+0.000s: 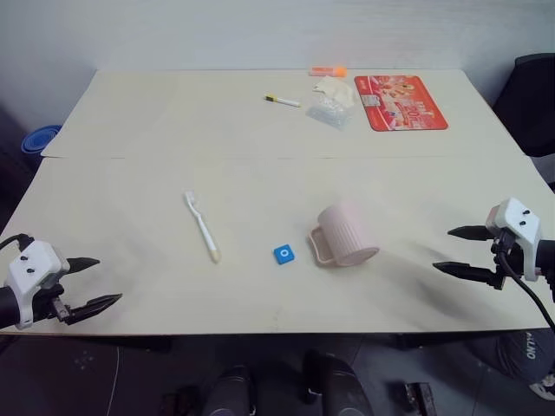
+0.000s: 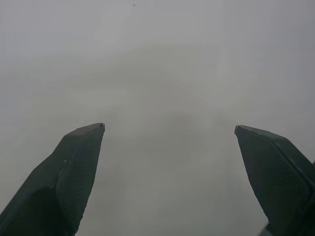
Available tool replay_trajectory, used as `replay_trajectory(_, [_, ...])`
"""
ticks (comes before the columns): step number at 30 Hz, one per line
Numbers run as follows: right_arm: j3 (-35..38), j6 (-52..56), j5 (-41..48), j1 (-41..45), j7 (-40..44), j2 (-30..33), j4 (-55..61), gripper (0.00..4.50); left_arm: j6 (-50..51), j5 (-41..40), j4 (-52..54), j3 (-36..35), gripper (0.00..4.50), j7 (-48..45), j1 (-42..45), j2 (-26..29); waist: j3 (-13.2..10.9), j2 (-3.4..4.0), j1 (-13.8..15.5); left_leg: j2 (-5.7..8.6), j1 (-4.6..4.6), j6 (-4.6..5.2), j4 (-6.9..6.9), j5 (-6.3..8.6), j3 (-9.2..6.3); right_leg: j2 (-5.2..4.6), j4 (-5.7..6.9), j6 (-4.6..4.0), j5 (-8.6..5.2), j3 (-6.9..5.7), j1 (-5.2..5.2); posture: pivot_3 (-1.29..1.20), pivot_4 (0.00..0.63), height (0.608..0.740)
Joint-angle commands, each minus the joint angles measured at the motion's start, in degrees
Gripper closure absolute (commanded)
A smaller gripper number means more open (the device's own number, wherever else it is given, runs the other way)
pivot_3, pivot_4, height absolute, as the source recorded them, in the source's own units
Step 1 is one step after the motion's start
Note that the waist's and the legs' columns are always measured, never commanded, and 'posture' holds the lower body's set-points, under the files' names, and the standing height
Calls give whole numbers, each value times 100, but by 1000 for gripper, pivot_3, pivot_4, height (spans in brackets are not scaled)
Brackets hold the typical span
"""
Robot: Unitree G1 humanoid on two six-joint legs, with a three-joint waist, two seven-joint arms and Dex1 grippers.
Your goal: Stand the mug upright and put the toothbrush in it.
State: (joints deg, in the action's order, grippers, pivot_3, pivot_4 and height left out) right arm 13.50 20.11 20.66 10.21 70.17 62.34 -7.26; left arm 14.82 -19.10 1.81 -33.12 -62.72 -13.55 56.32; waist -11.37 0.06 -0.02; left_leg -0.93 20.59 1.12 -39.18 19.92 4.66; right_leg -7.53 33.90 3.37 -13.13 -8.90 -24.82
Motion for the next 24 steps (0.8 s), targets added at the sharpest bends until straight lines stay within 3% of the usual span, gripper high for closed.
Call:
replay_trajectory(1, [136,-83,45,-93,99,22,18,35,-114,23,-8,-31,0,-38,58,106,0,0,0,0,0,0,0,0,0,0,0,0,0,0,0,0,150,740])
replay_trajectory(24, [342,461,388,-110,104,75,317,35,337,-367,58,222,0,-37,661,54,0,0,2,-2,-6,2,1,4,18,0,5,0,0,16,-6,0,150,740])
